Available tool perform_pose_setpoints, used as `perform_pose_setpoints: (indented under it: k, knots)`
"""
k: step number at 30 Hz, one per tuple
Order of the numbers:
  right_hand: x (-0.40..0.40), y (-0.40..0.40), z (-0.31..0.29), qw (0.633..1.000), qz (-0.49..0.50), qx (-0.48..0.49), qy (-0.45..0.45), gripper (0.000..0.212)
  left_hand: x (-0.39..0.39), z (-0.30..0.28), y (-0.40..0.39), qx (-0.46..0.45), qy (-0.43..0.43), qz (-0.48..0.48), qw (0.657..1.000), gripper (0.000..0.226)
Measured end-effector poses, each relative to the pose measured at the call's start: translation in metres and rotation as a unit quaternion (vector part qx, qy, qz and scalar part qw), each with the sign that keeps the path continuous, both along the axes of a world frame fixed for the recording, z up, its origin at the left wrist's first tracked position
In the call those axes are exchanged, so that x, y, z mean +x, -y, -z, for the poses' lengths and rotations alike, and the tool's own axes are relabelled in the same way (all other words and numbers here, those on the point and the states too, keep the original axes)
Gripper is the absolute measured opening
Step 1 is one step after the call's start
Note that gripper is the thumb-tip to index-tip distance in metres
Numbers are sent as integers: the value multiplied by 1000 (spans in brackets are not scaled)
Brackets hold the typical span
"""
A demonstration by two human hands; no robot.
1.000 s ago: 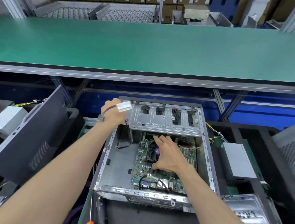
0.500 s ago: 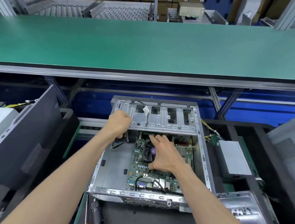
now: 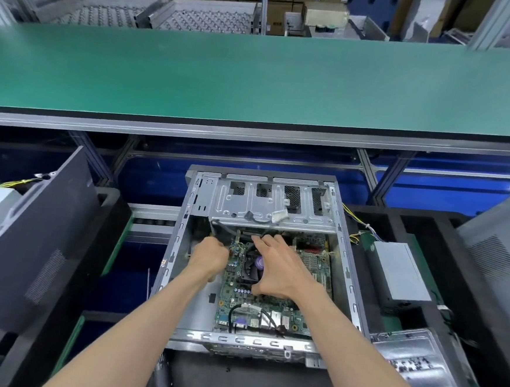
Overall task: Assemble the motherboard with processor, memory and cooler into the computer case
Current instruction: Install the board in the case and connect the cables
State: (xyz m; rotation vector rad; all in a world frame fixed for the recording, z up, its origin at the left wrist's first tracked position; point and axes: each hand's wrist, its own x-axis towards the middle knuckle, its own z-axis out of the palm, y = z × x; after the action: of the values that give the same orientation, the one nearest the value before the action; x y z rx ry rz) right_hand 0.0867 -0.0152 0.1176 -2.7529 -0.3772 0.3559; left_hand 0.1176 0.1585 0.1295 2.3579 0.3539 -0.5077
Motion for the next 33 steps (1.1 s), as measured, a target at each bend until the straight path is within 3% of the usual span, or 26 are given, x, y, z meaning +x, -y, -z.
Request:
perform_pose_setpoints:
  k: [7,14,17,21,26,33]
  knots:
    - [0,2,5,999,-28,-3,18,111,13,28,-2,-51,-46,-30,997,32]
    - [-1,4,4,999,-34,4,21,109,32,39,9,-193,-32,-66,978,21]
    - [-3,5,1,999,-34,9,19,113,36,41,12,-75,32,-14,997,19]
    - [-5,3,-3,999,-39,11,35,106,36,28,23,58,120,59,989,14]
    - [-7,2,-4,998,-39,14,42,102,43,27,27,56,130,155,978,25]
    - [-7,0,-3,998,-44,1,41,66,50,26,38,88,125,235,960,24]
